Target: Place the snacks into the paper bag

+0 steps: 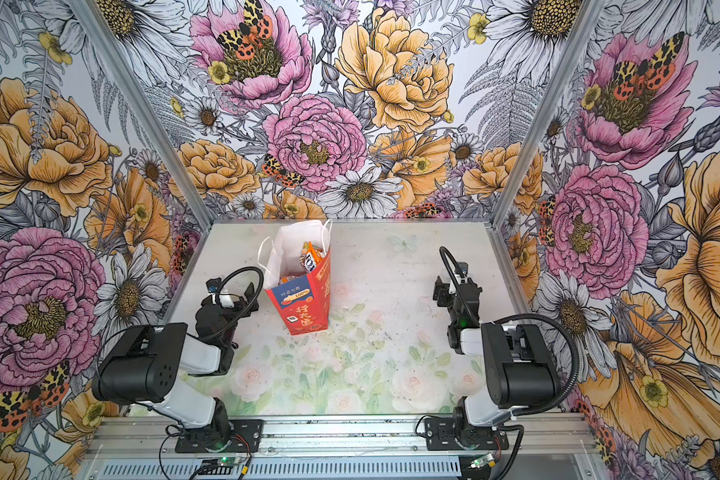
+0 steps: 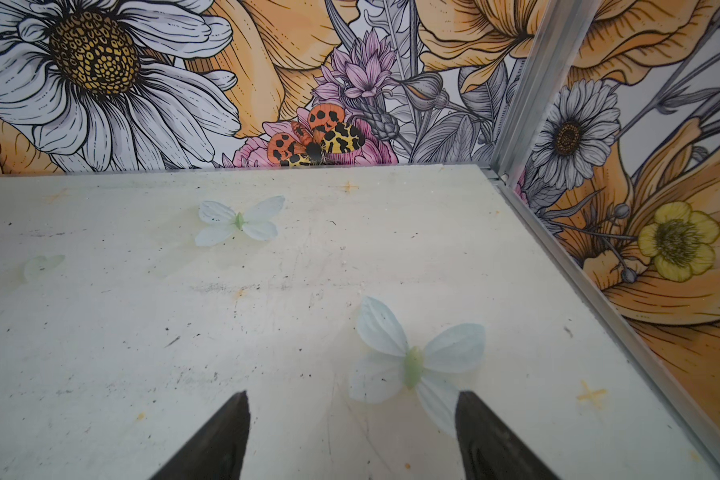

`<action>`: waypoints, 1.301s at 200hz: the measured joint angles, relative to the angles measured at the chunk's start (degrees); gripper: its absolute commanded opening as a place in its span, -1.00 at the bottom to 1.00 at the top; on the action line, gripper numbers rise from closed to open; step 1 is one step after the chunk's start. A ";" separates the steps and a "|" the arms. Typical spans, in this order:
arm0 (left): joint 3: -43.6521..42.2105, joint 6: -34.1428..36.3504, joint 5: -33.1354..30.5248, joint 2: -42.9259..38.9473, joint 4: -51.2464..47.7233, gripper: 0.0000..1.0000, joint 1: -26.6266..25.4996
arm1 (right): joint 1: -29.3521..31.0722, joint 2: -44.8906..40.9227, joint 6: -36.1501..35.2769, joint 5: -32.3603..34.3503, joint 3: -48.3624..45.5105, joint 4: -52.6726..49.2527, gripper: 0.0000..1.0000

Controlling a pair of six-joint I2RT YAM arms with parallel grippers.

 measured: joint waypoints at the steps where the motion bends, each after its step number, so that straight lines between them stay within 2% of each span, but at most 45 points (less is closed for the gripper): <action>1: 0.13 0.00 -0.02 -0.04 -0.04 0.98 0.02 | 0.00 0.00 0.00 0.00 0.00 0.00 0.63; 42: 5.64 0.35 0.00 -0.42 -4.35 0.98 -0.44 | 0.00 0.00 -0.04 0.00 0.00 0.00 0.68; 72: 6.19 0.61 0.44 -0.57 -6.34 0.98 -0.68 | 0.00 0.00 -0.07 0.00 0.00 0.00 0.71; 132: 7.85 2.36 8.81 -0.57 -10.34 0.97 0.76 | 0.00 0.00 -0.04 0.00 0.00 0.00 0.74; 260: 7.85 1.75 5.55 -0.57 -11.30 0.98 0.59 | 0.00 0.00 -0.07 0.00 0.00 0.00 0.81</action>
